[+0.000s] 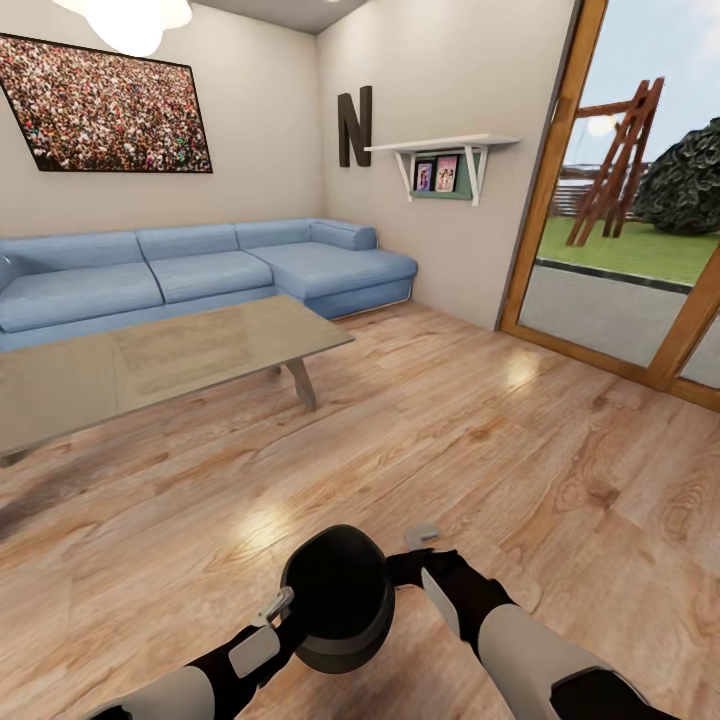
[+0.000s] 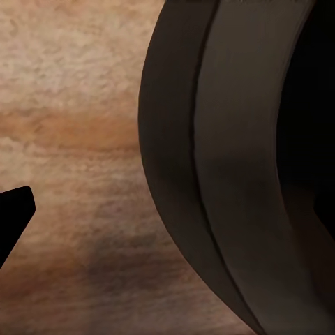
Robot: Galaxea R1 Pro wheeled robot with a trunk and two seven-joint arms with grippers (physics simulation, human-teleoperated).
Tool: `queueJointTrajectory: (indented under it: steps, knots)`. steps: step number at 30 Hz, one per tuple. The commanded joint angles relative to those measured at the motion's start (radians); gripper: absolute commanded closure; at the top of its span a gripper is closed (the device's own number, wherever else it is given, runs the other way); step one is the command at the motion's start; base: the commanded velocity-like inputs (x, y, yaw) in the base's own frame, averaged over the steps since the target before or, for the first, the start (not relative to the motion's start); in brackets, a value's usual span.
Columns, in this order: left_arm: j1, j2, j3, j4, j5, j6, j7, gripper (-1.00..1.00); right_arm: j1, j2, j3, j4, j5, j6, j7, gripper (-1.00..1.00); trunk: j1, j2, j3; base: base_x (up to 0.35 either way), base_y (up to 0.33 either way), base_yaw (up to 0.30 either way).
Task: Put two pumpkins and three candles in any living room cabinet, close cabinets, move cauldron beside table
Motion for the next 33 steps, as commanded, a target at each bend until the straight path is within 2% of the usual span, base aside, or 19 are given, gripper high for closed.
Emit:
queueJointTrajectory:
  steps: [1,7,10,13,18,21,24,26,28,33]
  knots:
    - [0.000,0.000,0.000,0.000,0.000,0.000,0.000,-1.00,0.000,0.000,0.000,-0.005,0.000,0.000,0.001,-1.00,0.000,0.000,0.000,0.000,0.000,0.000]
    - [0.000,0.002,0.000,0.000,0.000,0.000,0.000,-1.00,0.001,-0.002,0.002,-0.023,0.001,0.001,0.064,-1.00,0.000,0.000,0.000,0.000,0.000,0.000]
    - [0.000,0.002,-0.001,0.000,0.000,0.000,0.000,-1.00,0.001,-0.003,0.000,-0.015,-0.003,0.005,0.076,-1.00,0.000,0.000,0.000,0.000,0.000,0.000]
    - [0.000,0.003,-0.001,0.000,0.000,0.001,0.000,-1.00,0.002,-0.004,-0.002,0.006,-0.005,0.010,0.062,-1.00,0.000,0.000,0.000,0.000,-0.076,0.000]
    - [0.000,0.004,-0.001,0.000,0.000,0.001,0.003,-1.00,0.003,-0.002,-0.004,0.095,-0.008,0.011,-0.048,-1.00,0.000,0.000,0.000,0.000,-0.133,0.000]
    - [0.000,0.004,-0.001,0.000,0.000,0.002,0.007,-1.00,0.001,-0.003,-0.004,0.101,-0.009,0.016,-0.057,-1.00,0.000,0.000,0.000,0.000,-0.029,0.000]
    - [0.000,0.002,-0.002,0.000,0.000,0.004,0.011,-1.00,0.000,-0.004,-0.007,0.103,-0.012,0.077,-0.057,-1.00,0.000,0.000,0.000,0.000,-0.008,0.000]
    - [-0.001,-0.001,-0.002,0.000,0.000,0.008,0.014,-1.00,-0.001,-0.004,-0.020,0.103,-0.031,0.110,-0.057,-1.00,0.000,0.000,0.000,0.000,-0.003,0.000]
    - [-0.002,-0.002,-0.002,0.000,0.000,0.011,0.034,-1.00,-0.001,-0.004,-0.027,0.102,-0.057,0.125,-0.057,-1.00,0.000,0.000,0.000,0.000,-0.001,0.000]
    - [-0.014,0.004,-0.003,-0.024,-0.003,0.016,0.159,-1.00,-0.003,-0.001,-0.032,0.102,-0.078,0.134,-0.053,-1.00,0.000,0.000,0.000,0.000,0.000,0.000]
